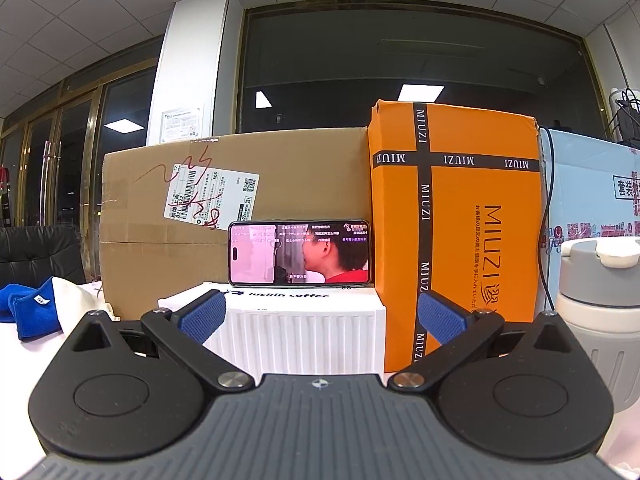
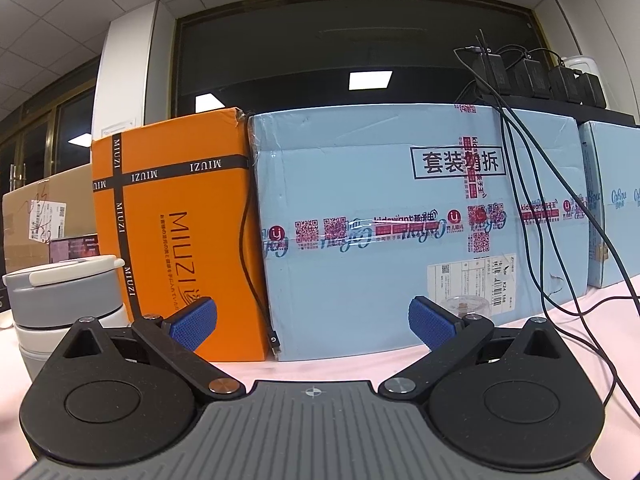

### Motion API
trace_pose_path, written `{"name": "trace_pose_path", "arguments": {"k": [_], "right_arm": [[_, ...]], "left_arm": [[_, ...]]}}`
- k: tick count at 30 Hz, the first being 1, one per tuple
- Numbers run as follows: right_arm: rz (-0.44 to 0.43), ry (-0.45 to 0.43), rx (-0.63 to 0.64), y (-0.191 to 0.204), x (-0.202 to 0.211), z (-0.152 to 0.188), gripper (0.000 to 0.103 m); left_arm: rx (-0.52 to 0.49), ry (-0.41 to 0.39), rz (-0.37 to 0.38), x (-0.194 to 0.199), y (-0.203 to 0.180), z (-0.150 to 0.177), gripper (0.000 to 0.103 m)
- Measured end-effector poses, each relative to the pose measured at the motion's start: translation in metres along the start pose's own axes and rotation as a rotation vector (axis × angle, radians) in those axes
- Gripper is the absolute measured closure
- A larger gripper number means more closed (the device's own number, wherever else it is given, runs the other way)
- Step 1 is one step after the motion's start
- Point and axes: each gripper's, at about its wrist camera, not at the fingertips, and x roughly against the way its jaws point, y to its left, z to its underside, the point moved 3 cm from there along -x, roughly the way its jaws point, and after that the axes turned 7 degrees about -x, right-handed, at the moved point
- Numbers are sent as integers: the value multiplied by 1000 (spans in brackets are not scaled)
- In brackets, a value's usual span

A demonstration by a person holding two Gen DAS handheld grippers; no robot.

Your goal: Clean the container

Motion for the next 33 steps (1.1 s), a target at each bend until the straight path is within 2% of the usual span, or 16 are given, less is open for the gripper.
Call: {"name": "trace_pose_path", "arguments": {"k": [33], "right_arm": [[1, 6, -12, -3, 0, 0, 0]], "left_arm": [[-10, -2, 0, -1, -1, 0, 0]]}}
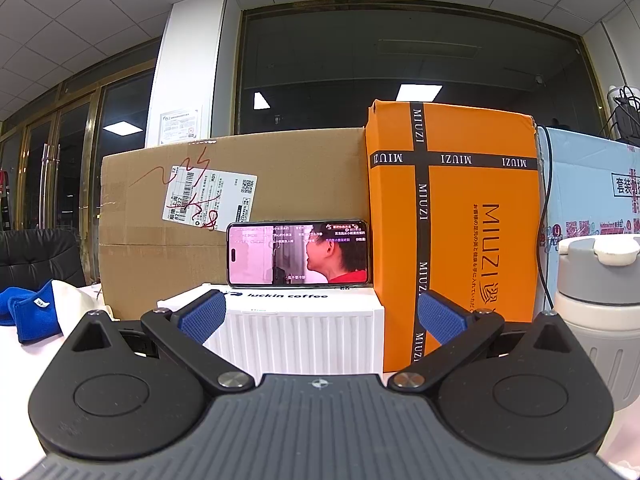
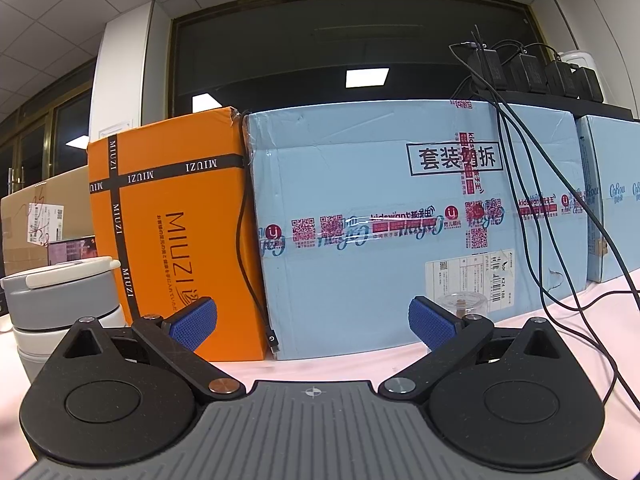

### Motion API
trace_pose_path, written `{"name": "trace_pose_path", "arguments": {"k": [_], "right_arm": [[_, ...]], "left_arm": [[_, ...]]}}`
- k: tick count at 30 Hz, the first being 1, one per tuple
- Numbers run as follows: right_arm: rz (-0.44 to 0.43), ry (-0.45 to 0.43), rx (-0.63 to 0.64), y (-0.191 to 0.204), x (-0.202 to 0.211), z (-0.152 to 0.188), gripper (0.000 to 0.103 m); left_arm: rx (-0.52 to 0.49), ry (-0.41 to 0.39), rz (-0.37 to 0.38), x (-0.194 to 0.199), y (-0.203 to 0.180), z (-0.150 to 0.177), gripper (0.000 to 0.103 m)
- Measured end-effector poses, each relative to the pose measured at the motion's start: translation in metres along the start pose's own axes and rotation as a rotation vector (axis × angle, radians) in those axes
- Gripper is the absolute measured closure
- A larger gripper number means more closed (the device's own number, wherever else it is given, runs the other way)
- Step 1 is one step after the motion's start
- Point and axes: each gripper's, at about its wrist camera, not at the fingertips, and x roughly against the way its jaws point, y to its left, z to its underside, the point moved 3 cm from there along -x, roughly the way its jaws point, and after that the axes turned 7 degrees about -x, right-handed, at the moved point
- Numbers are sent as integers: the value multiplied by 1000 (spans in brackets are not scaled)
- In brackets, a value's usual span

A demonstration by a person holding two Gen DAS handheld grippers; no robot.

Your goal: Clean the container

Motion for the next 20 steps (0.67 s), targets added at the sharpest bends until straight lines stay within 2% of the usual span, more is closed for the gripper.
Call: {"name": "trace_pose_path", "arguments": {"k": [20], "right_arm": [[3, 6, -3, -1, -1, 0, 0]], "left_arm": [[1, 8, -5, 1, 0, 0, 0]]}}
